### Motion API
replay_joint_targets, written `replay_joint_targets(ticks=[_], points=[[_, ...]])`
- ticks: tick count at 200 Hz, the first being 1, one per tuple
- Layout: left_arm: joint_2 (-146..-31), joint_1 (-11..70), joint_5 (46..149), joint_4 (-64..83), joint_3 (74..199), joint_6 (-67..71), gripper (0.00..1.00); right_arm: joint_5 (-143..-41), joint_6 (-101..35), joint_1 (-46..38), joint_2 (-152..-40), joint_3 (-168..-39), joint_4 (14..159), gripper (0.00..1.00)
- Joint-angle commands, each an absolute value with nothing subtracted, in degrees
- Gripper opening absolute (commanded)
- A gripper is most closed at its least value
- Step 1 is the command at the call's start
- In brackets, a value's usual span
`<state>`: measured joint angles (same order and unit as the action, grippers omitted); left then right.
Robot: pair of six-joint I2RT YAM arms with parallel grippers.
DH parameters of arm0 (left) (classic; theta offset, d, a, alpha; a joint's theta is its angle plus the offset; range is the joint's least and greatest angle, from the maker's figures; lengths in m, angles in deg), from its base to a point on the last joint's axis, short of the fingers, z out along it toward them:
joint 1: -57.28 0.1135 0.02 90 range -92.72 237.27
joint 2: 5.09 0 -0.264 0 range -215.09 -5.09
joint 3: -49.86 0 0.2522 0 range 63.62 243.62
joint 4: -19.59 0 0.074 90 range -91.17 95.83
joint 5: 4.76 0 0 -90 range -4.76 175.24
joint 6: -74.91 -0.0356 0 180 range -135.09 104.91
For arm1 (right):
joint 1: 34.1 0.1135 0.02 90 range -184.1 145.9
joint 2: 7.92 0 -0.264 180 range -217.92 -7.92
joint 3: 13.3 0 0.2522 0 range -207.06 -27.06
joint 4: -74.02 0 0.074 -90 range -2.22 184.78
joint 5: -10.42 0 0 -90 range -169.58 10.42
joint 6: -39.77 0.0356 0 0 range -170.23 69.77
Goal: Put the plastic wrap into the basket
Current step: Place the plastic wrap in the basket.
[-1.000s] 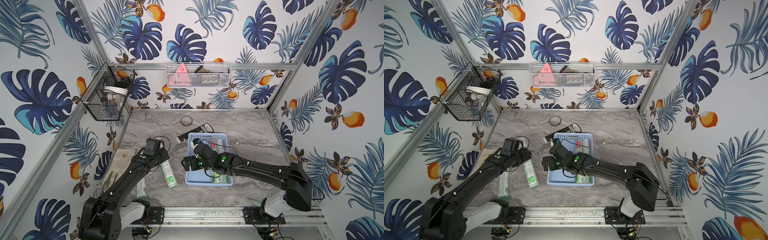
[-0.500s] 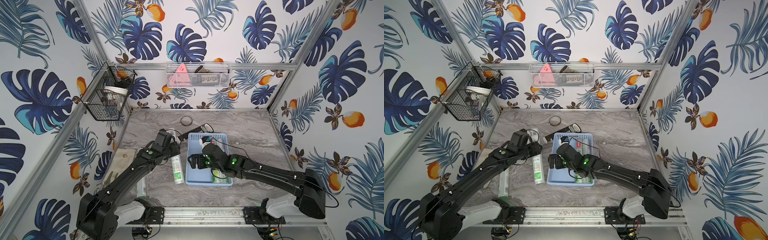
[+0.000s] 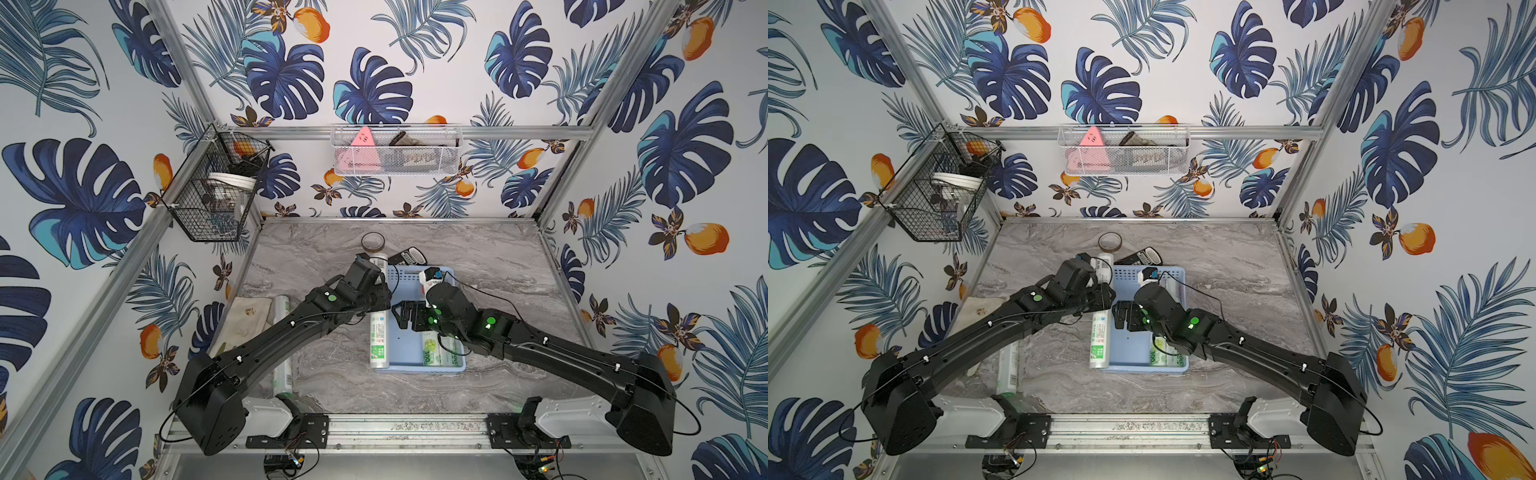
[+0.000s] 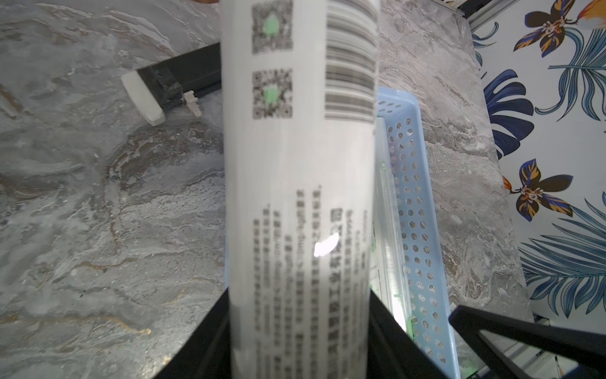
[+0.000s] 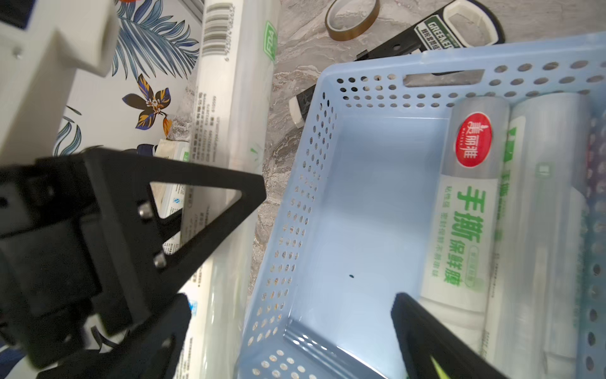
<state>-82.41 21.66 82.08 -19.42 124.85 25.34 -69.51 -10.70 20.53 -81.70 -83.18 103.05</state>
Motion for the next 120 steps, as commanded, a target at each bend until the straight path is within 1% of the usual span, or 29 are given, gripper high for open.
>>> replay_joint_targets(ticks=[1,74,120], points=[[-84.25,19.87,81.03,-15.62,126.88,24.91,0.37,-72.13,-9.43,18.81,-80.02,-81.81,102.68,1.0],[-94.75,15.2,82.92,-11.99,131.77,24.85,0.36,-78.0,-8.06,9.99,-74.36,-76.97,103.59,1.0],[-99.79,15.15,84.98,-7.57,131.77,28.41,0.36,-78.3,-7.6,8.52,-72.34,-75.23,104.65,1.0]])
